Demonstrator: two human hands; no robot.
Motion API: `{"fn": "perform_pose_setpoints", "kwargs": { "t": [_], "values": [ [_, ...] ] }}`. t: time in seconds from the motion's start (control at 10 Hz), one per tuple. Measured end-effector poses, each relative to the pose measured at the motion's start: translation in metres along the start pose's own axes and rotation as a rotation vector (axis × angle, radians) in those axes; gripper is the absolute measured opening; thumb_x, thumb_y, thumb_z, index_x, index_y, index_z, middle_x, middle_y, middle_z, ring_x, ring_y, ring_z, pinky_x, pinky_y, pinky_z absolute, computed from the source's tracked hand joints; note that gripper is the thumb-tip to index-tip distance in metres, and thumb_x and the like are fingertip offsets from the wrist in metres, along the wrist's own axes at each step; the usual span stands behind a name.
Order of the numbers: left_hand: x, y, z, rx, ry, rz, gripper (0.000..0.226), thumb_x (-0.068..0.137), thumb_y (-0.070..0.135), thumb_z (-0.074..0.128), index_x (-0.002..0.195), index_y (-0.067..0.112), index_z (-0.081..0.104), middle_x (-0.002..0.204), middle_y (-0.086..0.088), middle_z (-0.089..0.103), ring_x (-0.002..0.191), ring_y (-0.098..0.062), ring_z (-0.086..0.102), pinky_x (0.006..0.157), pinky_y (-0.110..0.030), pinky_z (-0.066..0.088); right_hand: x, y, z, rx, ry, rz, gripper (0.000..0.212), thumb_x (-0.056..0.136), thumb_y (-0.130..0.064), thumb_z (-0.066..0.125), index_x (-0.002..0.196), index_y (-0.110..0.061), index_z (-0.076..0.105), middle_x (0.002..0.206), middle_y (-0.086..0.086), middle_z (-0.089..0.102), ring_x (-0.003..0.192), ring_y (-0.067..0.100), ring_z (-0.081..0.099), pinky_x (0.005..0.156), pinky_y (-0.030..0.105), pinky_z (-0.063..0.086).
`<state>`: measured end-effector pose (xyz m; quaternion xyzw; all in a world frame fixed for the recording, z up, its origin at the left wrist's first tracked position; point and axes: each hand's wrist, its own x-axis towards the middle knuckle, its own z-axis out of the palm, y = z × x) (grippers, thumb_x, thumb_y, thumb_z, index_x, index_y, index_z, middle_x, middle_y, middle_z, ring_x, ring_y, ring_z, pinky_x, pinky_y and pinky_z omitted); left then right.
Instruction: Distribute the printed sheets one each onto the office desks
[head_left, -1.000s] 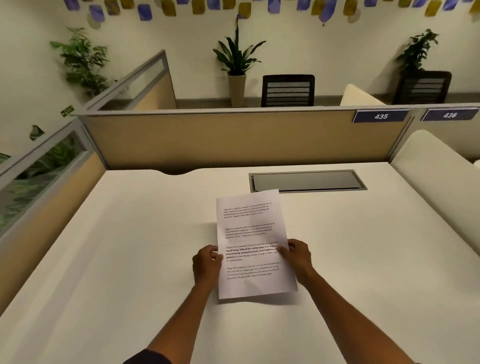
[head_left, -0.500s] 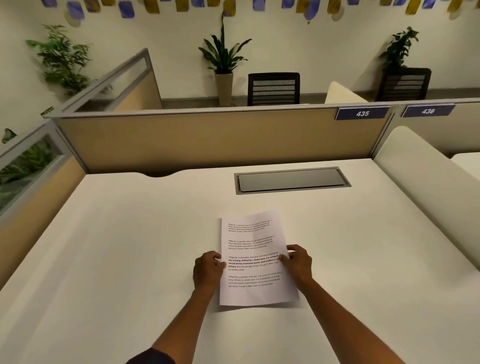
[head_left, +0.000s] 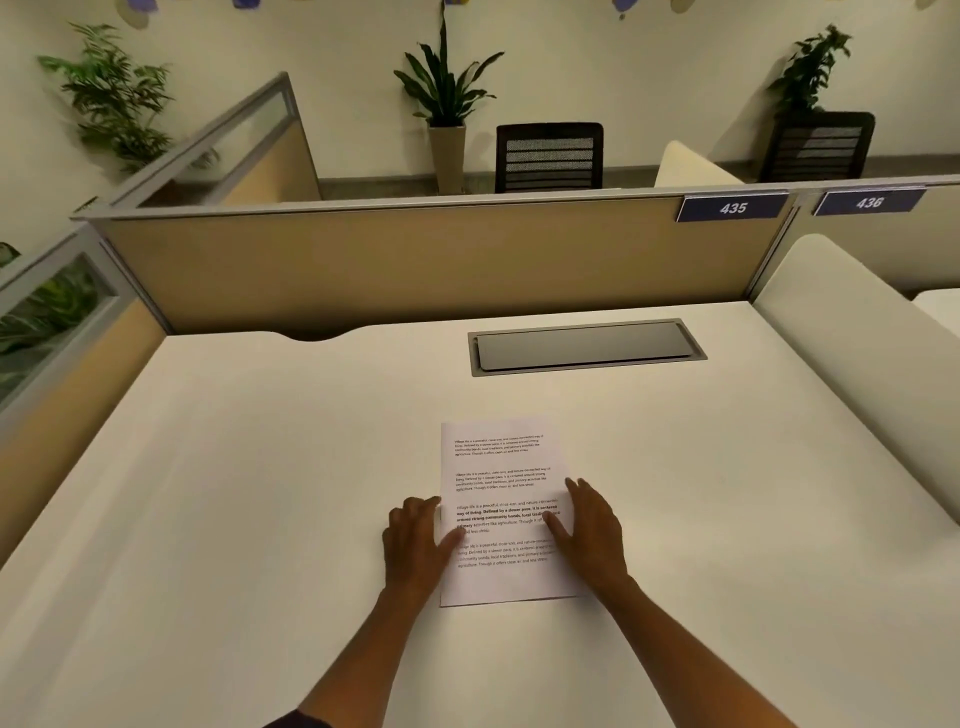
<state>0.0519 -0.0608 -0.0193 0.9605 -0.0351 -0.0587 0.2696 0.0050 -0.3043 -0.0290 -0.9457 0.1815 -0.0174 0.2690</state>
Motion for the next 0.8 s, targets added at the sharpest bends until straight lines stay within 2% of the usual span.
{"fn": "perform_pose_setpoints", "kwargs": {
  "t": [0.1,0.2,0.4,0.6,0.8],
  "values": [
    [-0.006,-0.008,0.006,0.122,-0.125,0.148,0.072,0.087,0.058,0.055,0.148,0.024,0.035,0.159,0.003,0.026,0.146,-0.020,0.020,0.116,-0.038,0.019,-0.008,0.007,0.010,-0.130,-0.103,-0.086,0.067,0.094,-0.056,0.043,0.151,-0.026,0.027,0.162,-0.003,0.018,0.150,0.020,0.016,0.121,0.044,0.016],
    [-0.009,-0.015,0.009,0.201,-0.194,0.201,0.075,0.090,0.063,0.045,0.152,0.027,0.022,0.164,0.009,0.004,0.152,-0.015,0.001,0.120,-0.039,0.007,-0.012,0.009,0.017,-0.227,-0.158,-0.135,0.066,0.095,-0.059,0.035,0.152,-0.028,0.023,0.164,-0.005,0.010,0.152,0.020,0.006,0.121,0.045,0.009],
    [-0.008,-0.012,0.008,0.282,-0.221,0.194,0.077,0.092,0.063,0.038,0.154,0.024,0.015,0.165,0.007,-0.004,0.152,-0.017,-0.004,0.121,-0.041,0.006,-0.013,0.008,0.016,-0.290,-0.180,-0.146,0.067,0.096,-0.059,0.031,0.154,-0.026,0.019,0.164,-0.003,0.005,0.152,0.022,0.003,0.121,0.046,0.008],
    [-0.009,-0.012,0.008,0.246,-0.238,0.154,0.078,0.092,0.063,0.038,0.155,0.025,0.011,0.164,0.008,-0.005,0.152,-0.017,-0.005,0.122,-0.043,0.003,-0.009,0.006,0.010,-0.277,-0.225,-0.125,0.067,0.097,-0.059,0.029,0.154,-0.029,0.014,0.164,-0.005,0.001,0.152,0.020,-0.001,0.122,0.045,0.006],
    [-0.004,-0.011,-0.001,0.232,-0.147,0.186,0.079,0.093,0.064,0.034,0.155,0.027,0.003,0.164,0.006,-0.008,0.152,-0.017,-0.005,0.123,-0.045,0.002,-0.008,-0.001,-0.003,-0.234,-0.046,-0.178,0.072,0.093,-0.065,0.026,0.154,-0.031,0.012,0.164,-0.007,-0.002,0.152,0.019,-0.001,0.123,0.045,0.005]
  ]
}}
